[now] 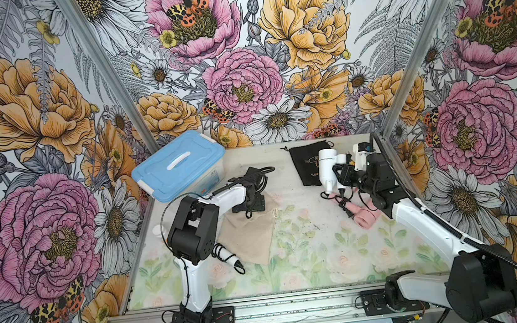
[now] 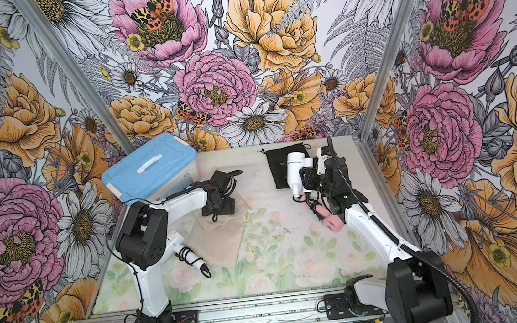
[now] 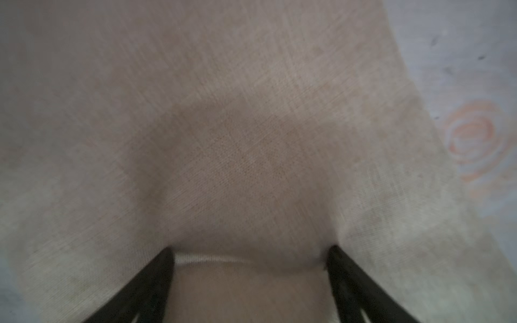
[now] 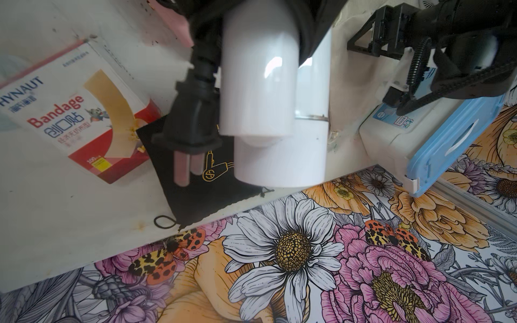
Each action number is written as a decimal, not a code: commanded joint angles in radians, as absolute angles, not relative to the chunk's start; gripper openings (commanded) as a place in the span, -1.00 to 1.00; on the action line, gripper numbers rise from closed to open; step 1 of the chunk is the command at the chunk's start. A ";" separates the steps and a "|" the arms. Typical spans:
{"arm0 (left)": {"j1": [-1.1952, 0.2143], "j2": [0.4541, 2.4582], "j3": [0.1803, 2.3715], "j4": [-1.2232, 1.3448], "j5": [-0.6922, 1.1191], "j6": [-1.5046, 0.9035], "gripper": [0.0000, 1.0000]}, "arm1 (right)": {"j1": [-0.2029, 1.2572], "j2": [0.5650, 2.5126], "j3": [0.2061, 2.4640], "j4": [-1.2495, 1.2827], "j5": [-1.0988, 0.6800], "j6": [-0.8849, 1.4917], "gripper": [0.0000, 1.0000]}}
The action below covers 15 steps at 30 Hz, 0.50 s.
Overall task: Pack away hair dryers
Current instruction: Pick up the drawstring bag.
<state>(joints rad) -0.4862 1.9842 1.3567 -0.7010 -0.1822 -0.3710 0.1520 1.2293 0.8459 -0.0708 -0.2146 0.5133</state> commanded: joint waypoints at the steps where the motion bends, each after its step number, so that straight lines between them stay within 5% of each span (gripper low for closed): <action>1: -0.476 1.995 1.357 -0.695 -0.223 -0.387 -0.20 | 0.160 1.197 0.896 -0.006 -0.228 0.499 -0.53; 4: -0.476 1.949 1.369 -0.696 -0.227 -0.373 -0.94 | 0.159 1.180 0.894 -0.012 -0.214 0.494 -0.53; 5: -0.477 1.929 1.374 -0.698 -0.227 -0.364 -1.00 | 0.160 1.175 0.894 -0.012 -0.211 0.491 -0.53; 15: -0.528 1.710 1.451 -0.745 -0.155 -0.260 -1.00 | 0.152 1.151 0.887 -0.022 -0.177 0.483 -0.53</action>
<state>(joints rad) -0.5026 1.7782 1.4128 -0.7277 -0.1883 -0.3096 0.1520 1.1877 0.8474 -0.0742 -0.1947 0.4980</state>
